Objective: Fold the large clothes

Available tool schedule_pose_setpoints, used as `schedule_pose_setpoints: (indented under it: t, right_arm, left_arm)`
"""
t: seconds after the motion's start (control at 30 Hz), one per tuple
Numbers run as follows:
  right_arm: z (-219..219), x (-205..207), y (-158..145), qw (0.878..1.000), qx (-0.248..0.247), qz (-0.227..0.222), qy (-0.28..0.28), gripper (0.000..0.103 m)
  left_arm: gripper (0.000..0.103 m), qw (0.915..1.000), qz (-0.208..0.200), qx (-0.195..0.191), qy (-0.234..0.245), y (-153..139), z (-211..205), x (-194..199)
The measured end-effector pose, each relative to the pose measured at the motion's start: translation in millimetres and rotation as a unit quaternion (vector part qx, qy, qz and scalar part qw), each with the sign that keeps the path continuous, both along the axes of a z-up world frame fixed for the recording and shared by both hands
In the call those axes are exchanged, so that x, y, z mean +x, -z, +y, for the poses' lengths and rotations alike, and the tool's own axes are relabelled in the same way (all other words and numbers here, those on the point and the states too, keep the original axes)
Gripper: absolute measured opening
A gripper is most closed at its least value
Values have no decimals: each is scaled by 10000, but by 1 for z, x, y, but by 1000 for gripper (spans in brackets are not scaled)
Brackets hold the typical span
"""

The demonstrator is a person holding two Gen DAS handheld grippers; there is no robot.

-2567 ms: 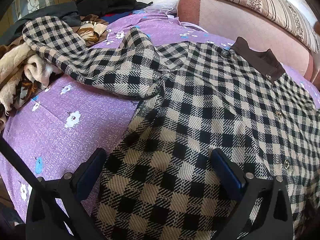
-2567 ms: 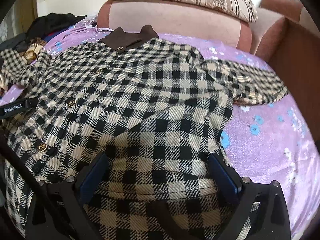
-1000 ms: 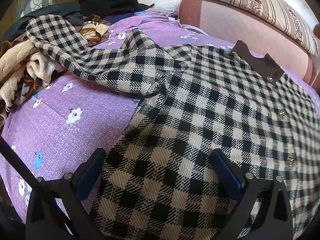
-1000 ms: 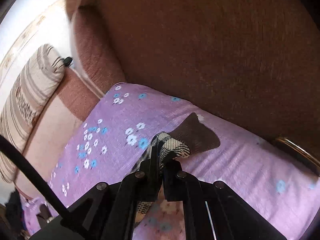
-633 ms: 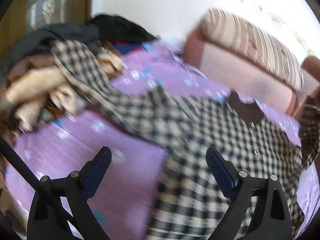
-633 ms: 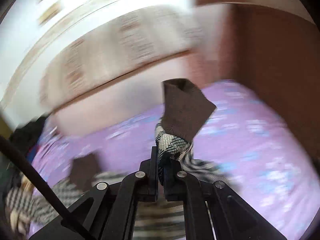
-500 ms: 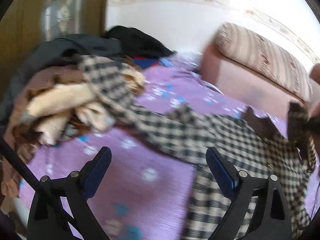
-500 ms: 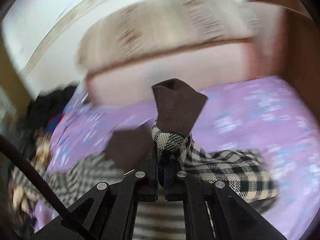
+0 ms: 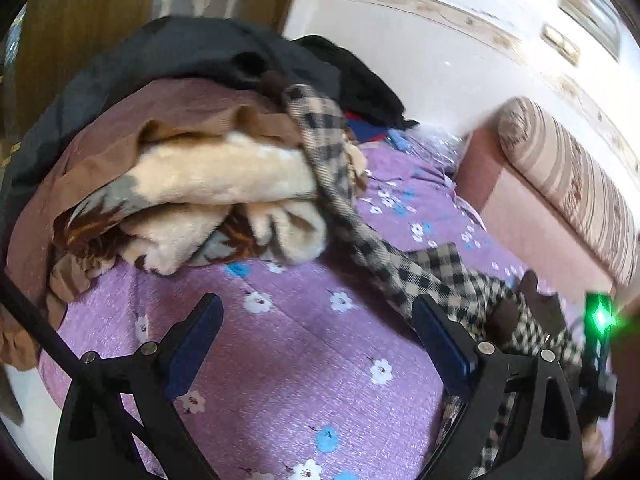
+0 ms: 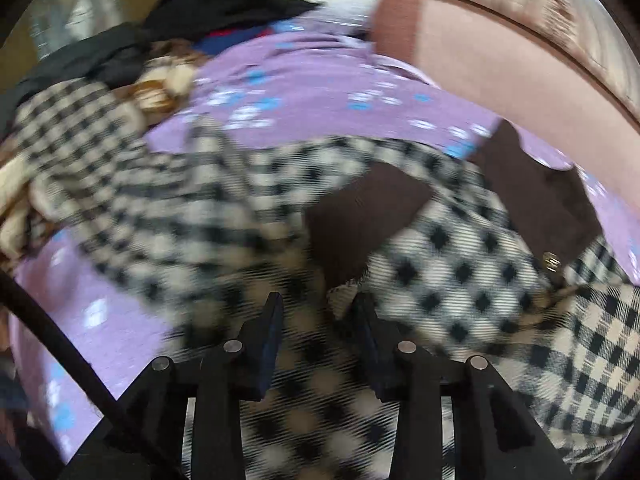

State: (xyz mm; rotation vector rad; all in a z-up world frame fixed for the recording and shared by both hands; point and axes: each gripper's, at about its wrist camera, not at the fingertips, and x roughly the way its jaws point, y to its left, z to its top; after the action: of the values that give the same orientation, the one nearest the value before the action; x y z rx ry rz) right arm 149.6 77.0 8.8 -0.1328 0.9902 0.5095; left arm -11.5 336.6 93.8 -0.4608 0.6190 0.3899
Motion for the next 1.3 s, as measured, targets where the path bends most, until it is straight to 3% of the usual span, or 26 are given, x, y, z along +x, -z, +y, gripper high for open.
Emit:
schedule_pose_setpoints:
  t: [0.13,0.33,0.4,0.47,0.57,0.7,0.87,0.9,0.97,1.1,1.17,1.3]
  right_arm:
    - [13,-22,-14,9972,561,233,-438,41]
    - [26,-36,-40,9975,497,-82,-495,41]
    - [47,-39,-49,9962,495,-157,-694,45]
    - [69,-48,-61,9939,535,-244,-933,58]
    - [116,-63,-76,9882,399,-556,-1368,65]
    - [182,-71,-88,9791,-8,-1131,-1690,66]
    - [233,-56,-103,9796,181,-1183,-1615,65]
    - [240,-54,-104,9801,184,-1192,-1576,63]
    - [251,-49,-105,9811,62,-1267,-1460,43]
    - [269,-36,-96,9822,-337,-1287,-1326,35]
    - [269,-29,-94,9847,-279,-1146,-1283,5]
    - [241,-19,-112,9902,303,-985,-938,5]
  left_arm:
    - [95,9979,-135,-252,-579,-2,30,-18]
    - [95,9860,-362,-170,-1618,-8,68,-55]
    - [95,9808,-375,-81,-1910,-9,76,-65]
    - [95,9771,-335,-72,-2101,-7,80,-69]
    - [95,9763,-234,-178,-2142,-1,86,-70]
    - [95,9764,-193,-241,-2139,1,88,-67]
    - [95,9770,-196,-273,-2104,5,88,-59]
    - [95,9773,-192,-282,-2092,5,88,-59]
    - [95,9777,-184,-314,-2069,6,88,-58]
    - [95,9791,-188,-307,-2000,8,85,-53]
    - [95,9797,-169,-200,-1987,8,82,-51]
    - [95,9811,-170,-118,-1925,7,76,-49]
